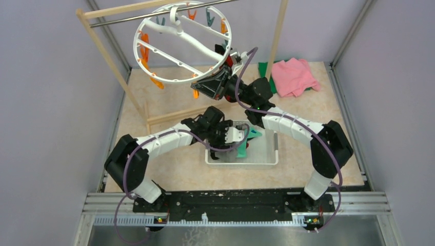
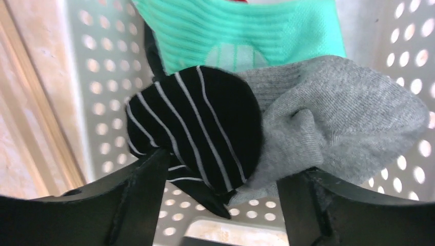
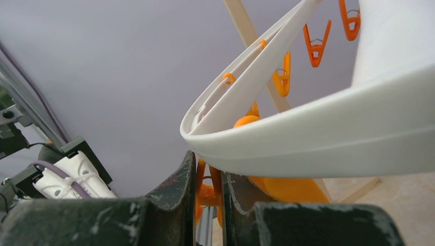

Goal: Remove the socks clipped to the hanger

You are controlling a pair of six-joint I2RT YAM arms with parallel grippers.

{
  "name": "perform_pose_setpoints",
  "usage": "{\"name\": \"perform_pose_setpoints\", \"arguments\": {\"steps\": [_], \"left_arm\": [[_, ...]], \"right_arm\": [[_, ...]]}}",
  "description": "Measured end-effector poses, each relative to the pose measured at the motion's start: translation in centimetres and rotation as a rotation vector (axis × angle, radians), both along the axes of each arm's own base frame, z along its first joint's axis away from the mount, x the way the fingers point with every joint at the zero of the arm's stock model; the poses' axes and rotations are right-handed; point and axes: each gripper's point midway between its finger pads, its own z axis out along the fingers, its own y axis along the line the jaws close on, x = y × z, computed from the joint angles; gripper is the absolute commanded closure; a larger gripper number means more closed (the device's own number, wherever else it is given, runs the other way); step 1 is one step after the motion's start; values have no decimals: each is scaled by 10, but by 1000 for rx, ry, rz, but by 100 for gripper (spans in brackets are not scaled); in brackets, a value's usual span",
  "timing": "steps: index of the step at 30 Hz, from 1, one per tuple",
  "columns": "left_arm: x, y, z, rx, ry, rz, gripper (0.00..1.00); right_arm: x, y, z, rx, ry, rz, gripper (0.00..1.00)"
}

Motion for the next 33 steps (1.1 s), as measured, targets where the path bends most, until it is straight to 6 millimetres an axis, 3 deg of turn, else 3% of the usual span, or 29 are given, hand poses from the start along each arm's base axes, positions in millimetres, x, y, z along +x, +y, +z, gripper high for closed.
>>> {"name": "perform_pose_setpoints", "arguments": {"steps": [4,7,12,16,18,20,26,30,33], "left_arm": [[-14,15,-33,107,-42,-16,1],[-22,23,-38,134,-33,-13,1],[-44,36,9,36,-52,4,1],[-64,43,68,-122,-111,15,1],[-72,46,87,-178,-128,13,1],[-80,49,95,-202,-125,5,1],[-89,60,91,-173,-98,10,1],[-87,62,109,-188,-113,22,1],[-85,60,130,-233,-129,36,1]], "right_arm": [[0,0,-5,-5,7,-1,90],[0,0,-7,-8,12,-1,81],[-1,0,-7,-16,12,0,35],[-9,-2,-19,-65,29,-1,13],[-13,-4,-25,-96,38,-5,2],[-17,-9,-30,-126,39,-16,1],[-36,-35,-50,-217,45,-61,1],[-43,-59,-84,-324,59,-147,1],[-36,-81,-115,-427,62,-265,1]]}}
